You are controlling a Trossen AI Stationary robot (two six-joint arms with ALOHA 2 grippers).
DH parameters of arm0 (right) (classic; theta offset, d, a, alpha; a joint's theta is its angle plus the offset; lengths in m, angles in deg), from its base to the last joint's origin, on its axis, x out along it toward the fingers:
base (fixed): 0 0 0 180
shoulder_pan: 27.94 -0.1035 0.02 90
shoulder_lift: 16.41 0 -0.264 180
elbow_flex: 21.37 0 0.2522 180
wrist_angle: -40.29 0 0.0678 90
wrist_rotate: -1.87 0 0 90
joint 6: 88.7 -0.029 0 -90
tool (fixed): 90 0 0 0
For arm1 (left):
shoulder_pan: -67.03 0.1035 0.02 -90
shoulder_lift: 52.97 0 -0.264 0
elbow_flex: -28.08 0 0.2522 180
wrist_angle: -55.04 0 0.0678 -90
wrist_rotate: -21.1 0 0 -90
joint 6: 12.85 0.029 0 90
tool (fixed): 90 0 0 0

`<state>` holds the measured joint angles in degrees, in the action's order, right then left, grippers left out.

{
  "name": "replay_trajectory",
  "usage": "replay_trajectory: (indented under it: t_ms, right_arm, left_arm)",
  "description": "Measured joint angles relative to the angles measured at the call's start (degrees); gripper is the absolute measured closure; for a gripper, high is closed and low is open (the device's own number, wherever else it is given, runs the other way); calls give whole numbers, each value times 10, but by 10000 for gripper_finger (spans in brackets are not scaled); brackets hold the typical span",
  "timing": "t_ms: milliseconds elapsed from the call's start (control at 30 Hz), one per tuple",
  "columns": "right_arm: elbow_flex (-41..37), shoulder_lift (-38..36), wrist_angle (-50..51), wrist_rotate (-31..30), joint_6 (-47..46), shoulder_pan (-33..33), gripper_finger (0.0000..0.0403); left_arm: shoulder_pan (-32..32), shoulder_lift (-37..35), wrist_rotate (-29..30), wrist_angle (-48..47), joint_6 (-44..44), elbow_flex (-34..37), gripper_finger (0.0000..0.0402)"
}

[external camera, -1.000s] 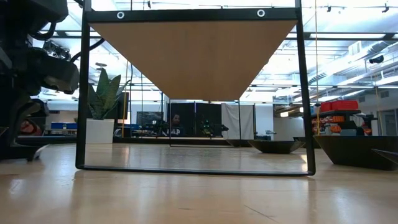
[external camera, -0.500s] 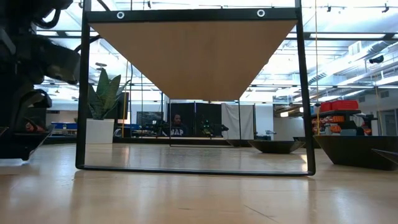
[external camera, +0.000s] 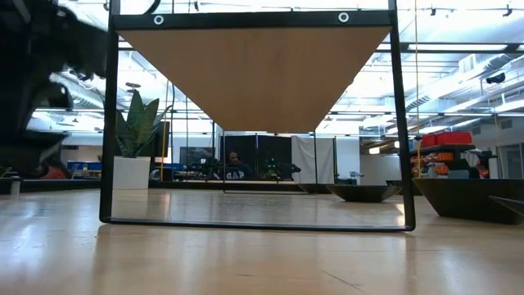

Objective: Pick & Place Mini shaped plates
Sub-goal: Stack the square plate on top of the square plate on the shelf

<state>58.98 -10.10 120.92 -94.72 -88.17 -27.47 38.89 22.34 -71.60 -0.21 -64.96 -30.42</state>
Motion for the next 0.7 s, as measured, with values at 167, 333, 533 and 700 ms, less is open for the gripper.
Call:
replay_trajectory:
  t_ms: [167, 333, 533, 700]
  right_arm:
    - [0, 0, 0, 0, 0, 0, 369]
    - [0, 0, 0, 0, 0, 0, 369]
    - [0, 0, 0, 0, 0, 0, 369]
    - [0, 0, 0, 0, 0, 0, 369]
  left_arm:
    - [8, 0, 4, -78, 2, -74, 395]
    - [21, 0, 12, -133, 2, -147, 393]
    - [37, -1, 26, -140, -22, -208, 396]
    - [51, 0, 58, -124, -111, -239, 392]
